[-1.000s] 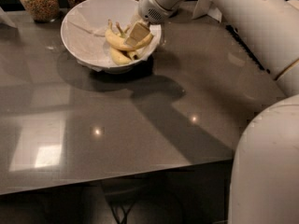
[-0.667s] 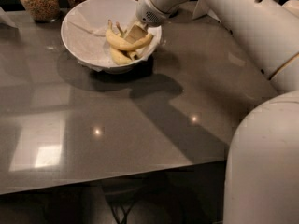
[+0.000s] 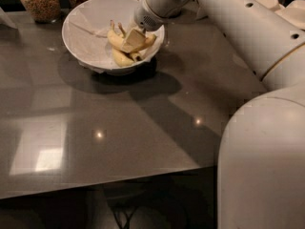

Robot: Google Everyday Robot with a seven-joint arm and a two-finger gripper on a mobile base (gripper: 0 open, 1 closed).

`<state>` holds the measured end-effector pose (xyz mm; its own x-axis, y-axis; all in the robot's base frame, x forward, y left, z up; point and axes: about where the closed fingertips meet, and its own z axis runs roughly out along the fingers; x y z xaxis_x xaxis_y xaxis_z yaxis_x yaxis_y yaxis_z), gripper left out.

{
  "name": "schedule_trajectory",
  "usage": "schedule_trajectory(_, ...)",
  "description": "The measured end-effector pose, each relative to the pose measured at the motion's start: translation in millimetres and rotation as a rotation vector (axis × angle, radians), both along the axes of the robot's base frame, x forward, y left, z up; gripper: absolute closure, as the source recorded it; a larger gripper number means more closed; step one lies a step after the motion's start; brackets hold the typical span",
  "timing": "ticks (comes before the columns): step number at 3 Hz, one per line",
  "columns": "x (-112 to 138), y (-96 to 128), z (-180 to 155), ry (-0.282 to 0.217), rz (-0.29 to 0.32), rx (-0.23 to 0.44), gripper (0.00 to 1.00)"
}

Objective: Pick banana from white bowl

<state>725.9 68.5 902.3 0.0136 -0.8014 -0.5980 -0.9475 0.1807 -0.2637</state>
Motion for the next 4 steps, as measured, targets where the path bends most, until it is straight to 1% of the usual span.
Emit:
schedule_trajectory(1, 8, 8, -11, 0.009, 0.010, -0.005, 0.36)
schedule_trajectory(2, 10, 7, -15, 0.013, 0.006, -0.012, 0.36)
schedule_trajectory(3, 13, 1, -26, 0.023, -0.010, -0.037, 0.39)
schedule_trajectory(4, 17, -5, -35, 0.028, -0.029, -0.069, 0.45)
